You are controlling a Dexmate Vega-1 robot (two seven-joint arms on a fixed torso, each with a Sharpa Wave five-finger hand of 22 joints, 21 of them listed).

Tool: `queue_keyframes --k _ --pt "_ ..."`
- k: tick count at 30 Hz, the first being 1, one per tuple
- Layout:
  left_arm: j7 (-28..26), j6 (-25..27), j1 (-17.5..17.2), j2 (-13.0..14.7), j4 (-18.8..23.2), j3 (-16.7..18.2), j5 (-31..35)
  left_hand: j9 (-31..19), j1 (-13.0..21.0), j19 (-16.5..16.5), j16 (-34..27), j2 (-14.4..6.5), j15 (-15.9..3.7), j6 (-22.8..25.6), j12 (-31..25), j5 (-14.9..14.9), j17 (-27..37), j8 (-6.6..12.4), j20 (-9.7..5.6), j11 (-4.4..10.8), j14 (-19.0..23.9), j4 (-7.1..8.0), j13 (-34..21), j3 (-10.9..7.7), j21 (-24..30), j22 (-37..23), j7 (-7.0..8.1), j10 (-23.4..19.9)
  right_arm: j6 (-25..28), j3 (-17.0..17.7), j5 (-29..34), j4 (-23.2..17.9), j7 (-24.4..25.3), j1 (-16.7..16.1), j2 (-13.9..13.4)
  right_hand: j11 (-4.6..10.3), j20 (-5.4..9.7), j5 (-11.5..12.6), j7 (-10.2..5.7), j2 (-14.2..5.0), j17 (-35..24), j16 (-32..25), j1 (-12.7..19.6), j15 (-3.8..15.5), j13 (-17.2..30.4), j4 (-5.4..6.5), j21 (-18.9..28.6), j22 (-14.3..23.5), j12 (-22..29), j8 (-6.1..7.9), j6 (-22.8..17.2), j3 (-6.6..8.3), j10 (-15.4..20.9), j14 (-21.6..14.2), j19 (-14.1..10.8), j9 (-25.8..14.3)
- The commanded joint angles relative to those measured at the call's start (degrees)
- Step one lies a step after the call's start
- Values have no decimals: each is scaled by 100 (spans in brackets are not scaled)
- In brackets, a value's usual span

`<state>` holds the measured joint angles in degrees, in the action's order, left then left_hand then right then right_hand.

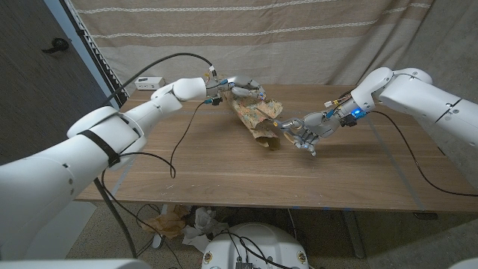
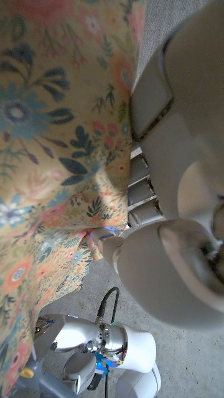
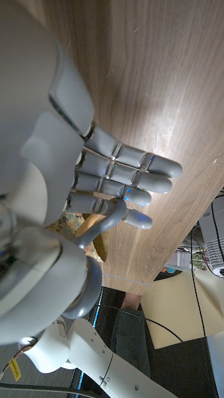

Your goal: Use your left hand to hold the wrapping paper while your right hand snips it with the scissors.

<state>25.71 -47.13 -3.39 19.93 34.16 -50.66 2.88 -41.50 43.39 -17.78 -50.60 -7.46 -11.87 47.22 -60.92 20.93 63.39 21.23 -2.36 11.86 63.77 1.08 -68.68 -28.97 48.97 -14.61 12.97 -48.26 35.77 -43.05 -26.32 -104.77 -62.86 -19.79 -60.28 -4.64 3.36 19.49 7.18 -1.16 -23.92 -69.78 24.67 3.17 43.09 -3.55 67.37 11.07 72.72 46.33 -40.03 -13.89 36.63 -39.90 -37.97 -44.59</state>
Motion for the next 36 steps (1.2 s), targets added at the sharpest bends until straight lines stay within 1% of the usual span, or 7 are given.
queue_keyframes --k 1,4,17,19,21,30,36 --pt "-66 -150 106 -235 -525 21 -192 -35 -27 36 -23 -39 -64 389 12 -18 -3 37 -373 24 -6 -3 -22 -25 29 10 -14 -40 6 -76 67 75 -75 89 43 -84 10 25 317 -59 -3 -44 52 212 3 -42 6 24 31 -5 -311 18 125 96 -38 -28" --pt "-129 -213 145 -278 -660 -2 -201 -49 -29 42 -10 -39 -65 389 23 -21 -14 42 -381 23 -30 -2 -21 -30 37 15 -14 -46 45 -76 59 74 -68 97 48 -80 11 25 322 -61 -9 -51 59 194 -1 -46 4 21 34 -8 -328 21 129 96 -40 -20" --pt "-163 -258 216 -336 -854 -64 -303 -80 -30 40 -34 -39 -65 353 52 -32 -39 35 -359 22 23 -10 -23 -34 62 31 -14 -49 -12 -99 75 139 -63 120 104 -80 16 24 308 -59 -5 -61 67 228 -5 -53 3 21 46 -20 -321 21 120 92 -39 -35" --pt "-145 -245 237 -350 -887 -81 -311 -82 -31 47 -11 -43 -65 361 55 -33 -64 38 -381 23 2 -9 -22 -36 61 32 -14 -52 -14 -102 82 134 -55 120 102 -89 15 24 301 -60 -14 -65 67 211 19 -53 -1 17 60 -18 -325 21 112 101 -37 -37" --pt "-155 -248 260 -361 -919 -107 -301 -65 -36 39 -11 -44 -65 364 59 -36 -70 26 -376 24 0 -6 -26 -37 71 36 -14 -64 30 -98 66 135 -46 124 105 -69 20 24 309 -60 -3 -63 65 228 -7 -53 1 22 51 -18 -328 21 124 93 -34 -42" --pt "-171 -272 282 -386 -966 -161 -335 -79 -46 55 -23 -43 -65 373 76 -45 -75 30 -392 23 10 -4 -30 -41 83 46 -14 -62 25 -65 44 91 7 90 68 -64 23 27 311 -80 5 -65 83 219 -4 -59 9 33 64 -31 -335 33 123 100 -35 -34" --pt "-154 -286 260 -382 -939 -165 -363 -59 -55 58 -56 -42 -65 380 85 -53 -46 12 -367 24 27 -3 -36 -49 104 55 -14 -67 52 -57 23 78 6 86 53 -63 18 28 313 -107 24 -58 79 245 1 -52 14 39 67 -34 -318 41 104 98 -29 -54"
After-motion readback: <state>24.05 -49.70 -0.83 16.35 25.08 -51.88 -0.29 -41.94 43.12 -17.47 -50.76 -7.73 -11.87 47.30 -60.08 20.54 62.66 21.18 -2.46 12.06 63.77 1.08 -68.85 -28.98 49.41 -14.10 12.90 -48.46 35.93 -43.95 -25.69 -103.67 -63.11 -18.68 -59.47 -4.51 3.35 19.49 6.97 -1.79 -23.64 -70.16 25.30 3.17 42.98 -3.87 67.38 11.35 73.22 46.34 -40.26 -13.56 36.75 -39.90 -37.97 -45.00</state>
